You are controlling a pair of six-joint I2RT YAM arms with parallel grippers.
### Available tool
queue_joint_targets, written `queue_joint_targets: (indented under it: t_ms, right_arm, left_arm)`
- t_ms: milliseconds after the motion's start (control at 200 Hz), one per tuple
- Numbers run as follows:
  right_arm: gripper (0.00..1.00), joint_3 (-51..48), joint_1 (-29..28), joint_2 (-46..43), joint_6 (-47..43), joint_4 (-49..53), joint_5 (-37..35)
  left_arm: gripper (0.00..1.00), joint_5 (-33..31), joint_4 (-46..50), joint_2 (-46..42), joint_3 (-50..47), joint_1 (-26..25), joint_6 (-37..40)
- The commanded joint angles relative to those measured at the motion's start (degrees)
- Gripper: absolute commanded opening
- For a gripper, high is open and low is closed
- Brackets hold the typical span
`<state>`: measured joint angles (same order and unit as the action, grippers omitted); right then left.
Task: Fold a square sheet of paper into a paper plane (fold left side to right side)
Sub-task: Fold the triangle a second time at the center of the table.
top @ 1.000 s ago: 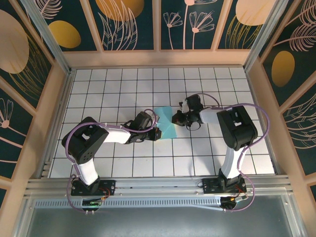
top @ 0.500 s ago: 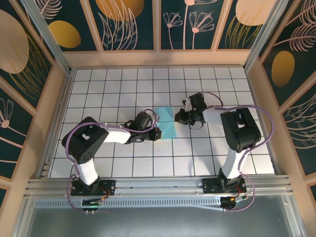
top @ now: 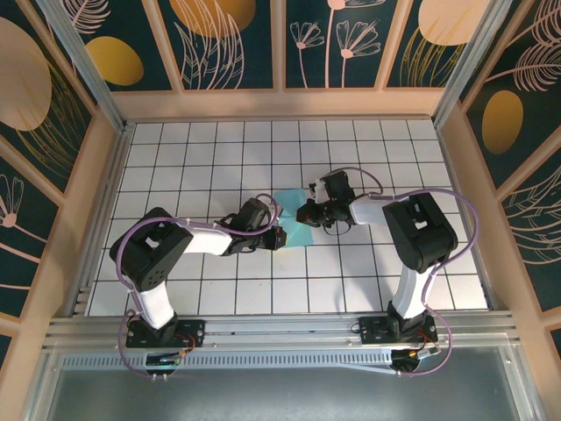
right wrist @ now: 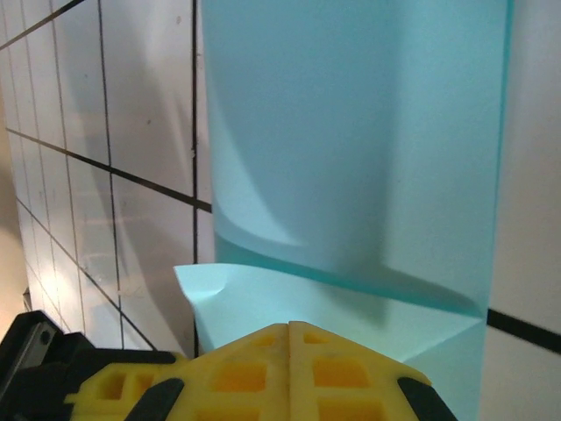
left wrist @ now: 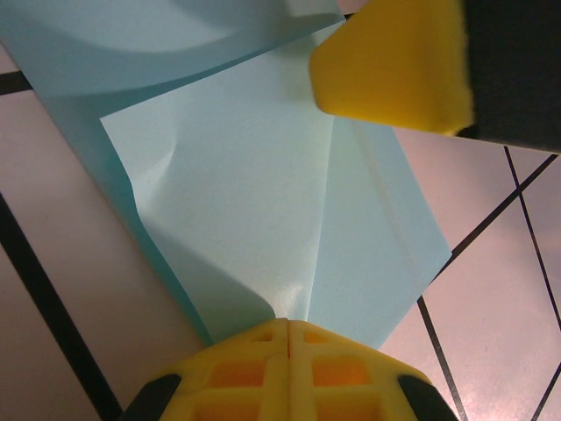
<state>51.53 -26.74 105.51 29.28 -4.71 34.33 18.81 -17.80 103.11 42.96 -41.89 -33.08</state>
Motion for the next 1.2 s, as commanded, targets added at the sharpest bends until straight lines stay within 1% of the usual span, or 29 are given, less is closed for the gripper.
queue_joint_targets:
  t_ms: [0,300,480,581,801,1021,1196]
  right_arm:
    - [0.0,1.6,-0.2,1.9,-0.4,1.5,-1.3]
    - [0.0,0.2,-0.2,3.9,-2.1,6.2,-4.9]
    - [0.0,-0.4,0.0,4.2,-2.1,6.0,-5.1]
    - [0.0,-0.4,0.0,4.4,-1.9,5.8,-4.9]
    - [0.0,-0.1,0.1,5.0,-1.9,5.8,-4.8]
    - [0.0,-0.3,0.1,5.3,-2.0,5.6,-4.4]
    - [0.0,-0.4,0.1,5.5,-2.0,5.5,-4.4]
  left_arm:
    - [0.0,-1.1,3.9,0.1,-0.5,0.0,0.1]
    - [0.0,-0.6,7.0,-3.1,4.3,0.0,0.7]
    - [0.0,2.5,6.9,-4.1,6.5,0.0,0.7]
    - [0.0,4.8,5.5,-3.8,6.8,0.0,1.4]
    - [0.0,6.7,5.1,-0.6,8.2,0.0,3.4]
    - [0.0,6.5,5.7,1.9,10.0,0.0,4.3]
    - [0.0,3.7,5.6,2.6,10.0,0.0,4.7]
